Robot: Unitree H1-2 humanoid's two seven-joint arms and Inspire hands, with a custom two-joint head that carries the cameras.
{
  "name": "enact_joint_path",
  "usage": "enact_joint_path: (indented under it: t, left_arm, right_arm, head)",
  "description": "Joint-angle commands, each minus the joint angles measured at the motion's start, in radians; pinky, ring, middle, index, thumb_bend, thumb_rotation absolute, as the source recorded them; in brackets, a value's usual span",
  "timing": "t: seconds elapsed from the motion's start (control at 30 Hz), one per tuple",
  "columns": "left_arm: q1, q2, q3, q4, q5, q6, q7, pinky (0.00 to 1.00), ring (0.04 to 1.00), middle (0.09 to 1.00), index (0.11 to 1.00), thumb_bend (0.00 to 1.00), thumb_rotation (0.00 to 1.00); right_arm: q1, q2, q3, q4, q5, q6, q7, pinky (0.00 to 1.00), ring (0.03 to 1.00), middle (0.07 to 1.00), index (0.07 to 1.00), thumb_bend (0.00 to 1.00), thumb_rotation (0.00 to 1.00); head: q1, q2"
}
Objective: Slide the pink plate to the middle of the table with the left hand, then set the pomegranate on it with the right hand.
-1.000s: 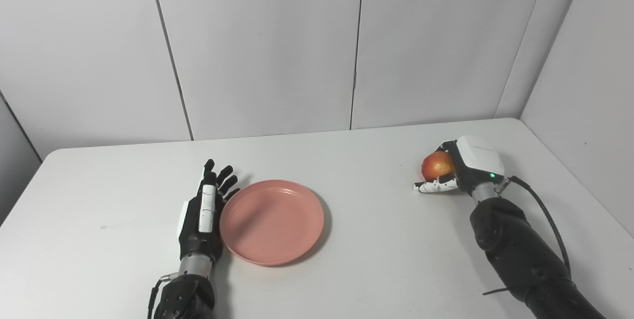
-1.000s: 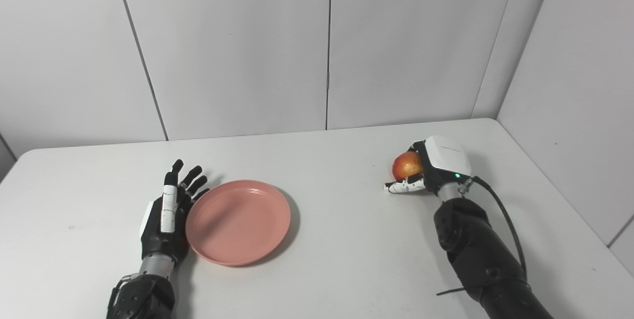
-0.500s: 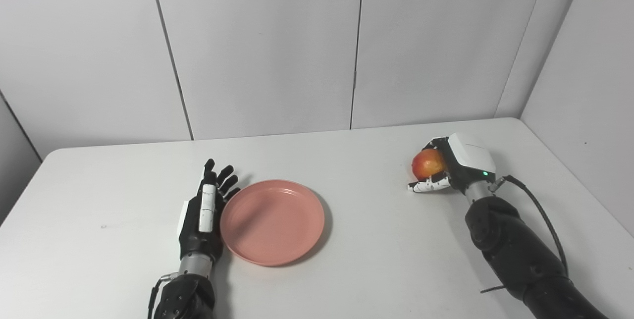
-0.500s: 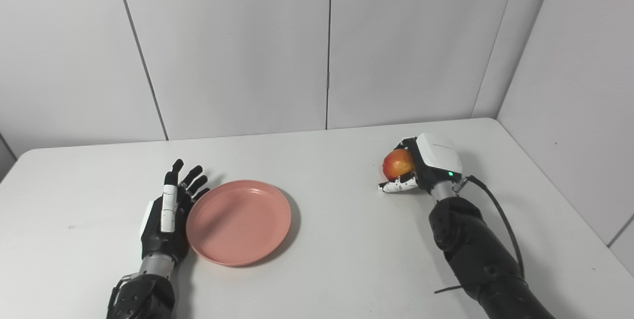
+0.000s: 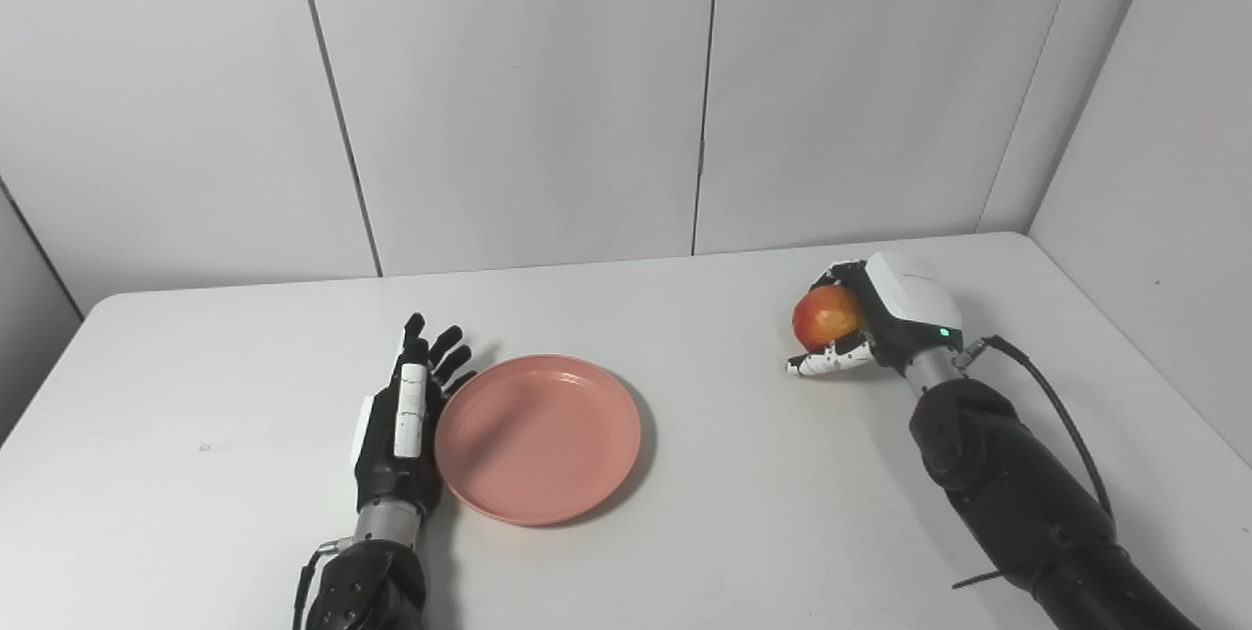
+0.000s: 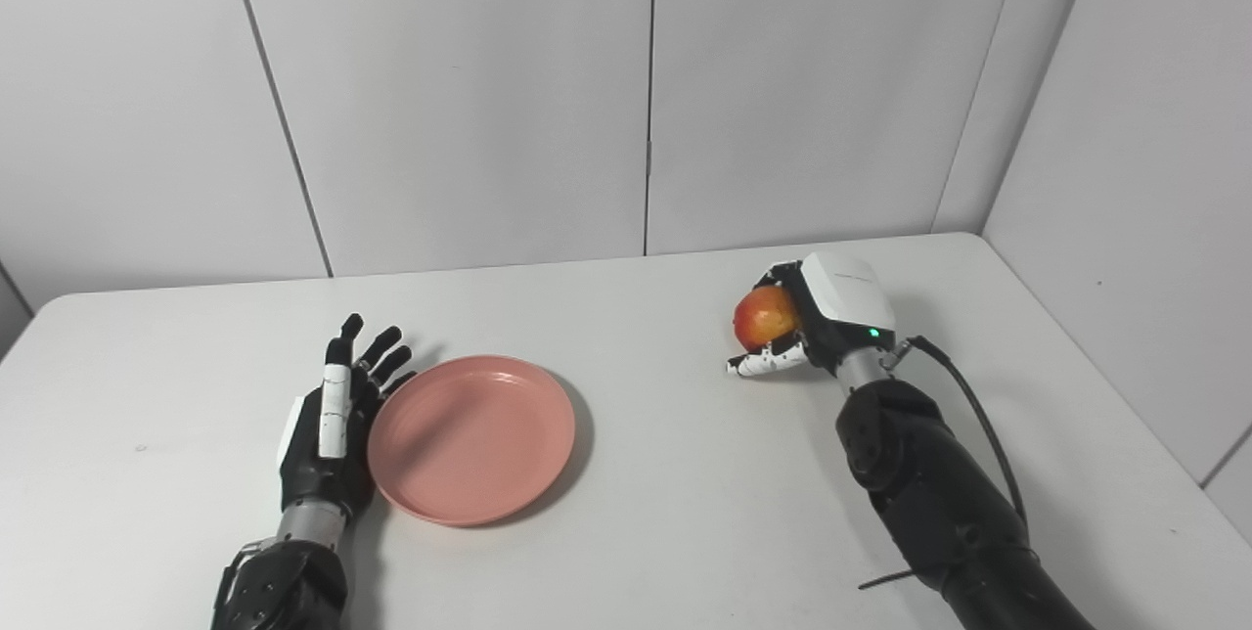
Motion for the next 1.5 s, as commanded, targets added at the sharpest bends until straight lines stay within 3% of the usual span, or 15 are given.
enact_joint_path:
  t: [0.0,0.3,0.63,0.8,0.87,1.0,1.47]
  left_arm:
    - [-0.006,-0.009,-0.005,0.007,0.009,0.022,0.011,0.81,0.885,0.894,1.0,1.0,0.87]
    - [-0.004,-0.03,-0.012,0.011,0.021,0.021,0.038,0.82,0.888,0.904,1.0,1.0,0.85]
    - [0.0,-0.039,-0.018,0.037,0.044,-0.016,0.041,0.85,0.898,0.916,1.0,0.99,0.88]
    - [0.0,-0.046,-0.015,0.048,0.044,-0.031,0.043,0.84,0.89,0.907,1.0,0.98,0.87]
    - [0.0,-0.047,-0.015,0.053,0.045,-0.037,0.043,0.84,0.887,0.904,1.0,0.98,0.87]
    - [-0.001,-0.048,-0.015,0.059,0.043,-0.043,0.04,0.83,0.89,0.903,1.0,0.96,0.87]
    - [-0.002,-0.053,-0.009,0.057,0.031,-0.04,0.034,0.86,0.903,0.907,1.0,0.96,0.87]
  right_arm:
    - [-0.048,-0.014,-0.02,-0.059,-0.001,0.015,0.001,0.17,0.218,0.301,0.488,0.49,0.15]
    - [-0.039,0.018,-0.036,-0.205,0.017,0.023,0.062,0.18,0.234,0.327,0.488,0.49,0.15]
    - [-0.048,0.113,-0.025,-0.359,0.001,0.014,0.1,0.18,0.247,0.355,0.491,0.49,0.15]
    - [-0.057,0.155,-0.008,-0.401,-0.01,0.02,0.142,0.16,0.224,0.326,0.491,0.49,0.16]
    - [-0.062,0.168,0.002,-0.411,-0.018,0.011,0.152,0.19,0.261,0.369,0.494,0.49,0.15]
    - [-0.068,0.191,0.012,-0.421,-0.034,0.007,0.16,0.19,0.252,0.369,0.494,0.49,0.15]
    - [-0.095,0.262,0.104,-0.386,-0.087,-0.021,0.189,0.16,0.219,0.313,0.484,0.49,0.15]
  head:
    - [0.011,0.0]
    - [0.108,-0.004]
    - [0.146,-0.016]
    - [0.159,-0.017]
    - [0.164,-0.017]
    - [0.174,-0.015]
    - [0.166,-0.008]
